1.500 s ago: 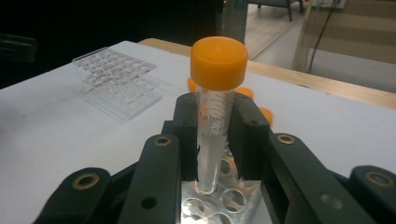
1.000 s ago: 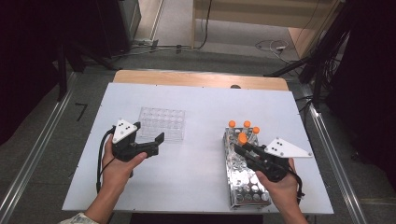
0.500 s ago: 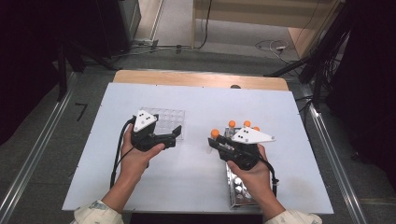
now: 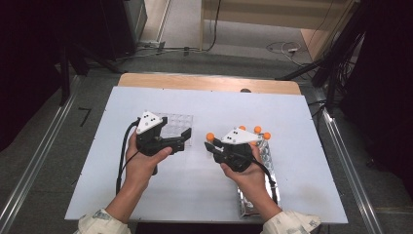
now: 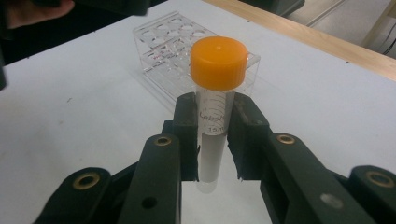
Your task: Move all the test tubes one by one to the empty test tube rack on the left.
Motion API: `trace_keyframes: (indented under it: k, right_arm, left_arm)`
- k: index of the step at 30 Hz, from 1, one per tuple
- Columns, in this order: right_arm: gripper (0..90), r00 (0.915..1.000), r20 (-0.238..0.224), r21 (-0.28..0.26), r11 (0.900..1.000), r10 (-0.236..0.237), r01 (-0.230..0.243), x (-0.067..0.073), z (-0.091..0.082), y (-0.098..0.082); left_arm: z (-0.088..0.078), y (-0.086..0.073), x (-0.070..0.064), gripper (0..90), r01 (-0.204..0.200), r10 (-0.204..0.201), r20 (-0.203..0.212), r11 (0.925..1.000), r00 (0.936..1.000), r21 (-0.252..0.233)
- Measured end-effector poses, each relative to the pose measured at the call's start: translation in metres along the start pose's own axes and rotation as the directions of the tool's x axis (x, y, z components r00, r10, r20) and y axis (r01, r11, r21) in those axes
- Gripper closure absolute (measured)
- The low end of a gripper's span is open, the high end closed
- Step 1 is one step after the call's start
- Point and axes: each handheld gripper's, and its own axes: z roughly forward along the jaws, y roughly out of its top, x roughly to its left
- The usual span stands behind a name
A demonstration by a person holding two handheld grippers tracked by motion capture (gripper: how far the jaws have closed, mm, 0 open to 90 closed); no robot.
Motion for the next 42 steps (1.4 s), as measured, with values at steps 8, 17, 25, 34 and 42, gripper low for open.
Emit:
trace_keyframes:
  k: [8,17,25,34,42]
  right_arm:
    - [71.8,1.0000,0.002,0.006,1.000,-0.002,0.002,0.002,0.013,0.002]
    - [71.8,0.9994,-0.027,0.009,1.000,-0.019,0.019,0.010,0.023,0.001]
    - [71.8,0.9983,-0.049,-0.004,1.000,-0.031,0.031,0.015,0.025,0.001]
    - [71.8,0.9983,-0.053,-0.003,1.000,-0.024,0.024,0.017,0.027,0.003]
    - [71.7,0.9985,-0.051,-0.003,1.000,-0.020,0.020,0.017,0.028,0.003]
  left_arm:
    - [0.001,-0.004,-0.018,11.3,-0.069,0.069,0.052,0.9976,0.9963,0.006]
    - [0.010,-0.010,-0.029,26.7,-0.123,0.122,0.092,0.9924,0.9883,0.007]
    - [0.016,-0.016,-0.028,44.3,-0.129,0.127,0.140,0.9916,0.9819,0.005]
    - [0.016,-0.018,-0.027,63.8,-0.131,0.130,0.177,0.9913,0.9756,-0.002]
    - [0.017,-0.018,-0.026,70.8,-0.138,0.135,0.183,0.9905,0.9738,0.003]
